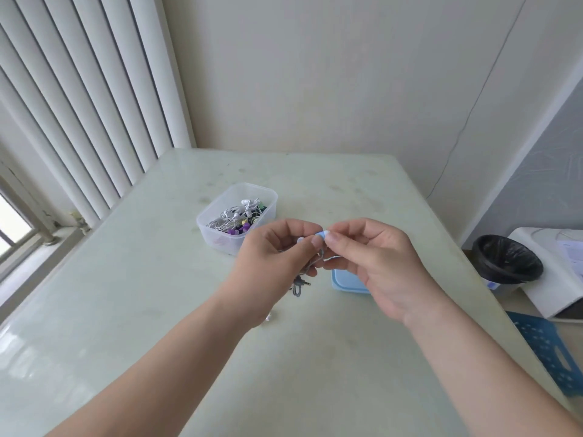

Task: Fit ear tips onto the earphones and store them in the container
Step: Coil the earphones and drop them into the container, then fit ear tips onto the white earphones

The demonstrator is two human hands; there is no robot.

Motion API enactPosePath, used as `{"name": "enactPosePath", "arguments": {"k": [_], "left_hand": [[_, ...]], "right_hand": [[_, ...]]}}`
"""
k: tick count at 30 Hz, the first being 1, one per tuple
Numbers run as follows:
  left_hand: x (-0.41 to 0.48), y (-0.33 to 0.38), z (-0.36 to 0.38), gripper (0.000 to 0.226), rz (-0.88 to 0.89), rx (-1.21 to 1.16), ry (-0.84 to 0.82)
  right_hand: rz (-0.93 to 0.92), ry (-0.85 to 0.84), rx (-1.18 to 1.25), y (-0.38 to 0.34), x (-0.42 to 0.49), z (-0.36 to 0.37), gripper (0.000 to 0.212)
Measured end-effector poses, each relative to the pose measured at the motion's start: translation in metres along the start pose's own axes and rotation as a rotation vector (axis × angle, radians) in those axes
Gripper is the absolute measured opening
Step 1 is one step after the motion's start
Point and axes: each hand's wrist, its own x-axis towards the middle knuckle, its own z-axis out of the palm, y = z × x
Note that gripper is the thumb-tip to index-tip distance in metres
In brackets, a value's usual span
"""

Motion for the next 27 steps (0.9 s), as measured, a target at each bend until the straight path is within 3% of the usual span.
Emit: {"name": "enactPosePath", "arguments": {"k": [3, 9, 15, 19, 22, 27], "left_hand": [[-0.003, 0.009, -0.01, 0.008, -0.002, 0.049, -0.025], [-0.006, 0.017, -0.02, 0.004, 0.033, 0.181, 0.005], [0.0, 0.022, -0.036, 0.009, -0.082, 0.091, -0.088], [0.007, 0.021, -0.05, 0.009, -0.167, 0.003, -0.133], [0.017, 0.021, -0.061, 0.007, -0.164, -0.004, -0.077], [0.058, 0.023, -0.088, 0.016, -0.158, 0.08, 0.098]], "right_hand": [[0.054, -0.05, -0.015, -0.01, 0.001, 0.002, 0.018], [0.082, -0.097, -0.048, -0.017, 0.004, 0.011, 0.013], [-0.174, -0.14, -0.367, -0.015, 0.012, 0.018, 0.007], [-0.208, -0.184, -0.491, -0.008, 0.023, 0.025, 0.014], [-0.182, -0.146, -0.464, -0.003, 0.04, 0.035, 0.008], [-0.077, -0.13, -0.415, 0.008, 0.083, 0.054, 0.018]]}}
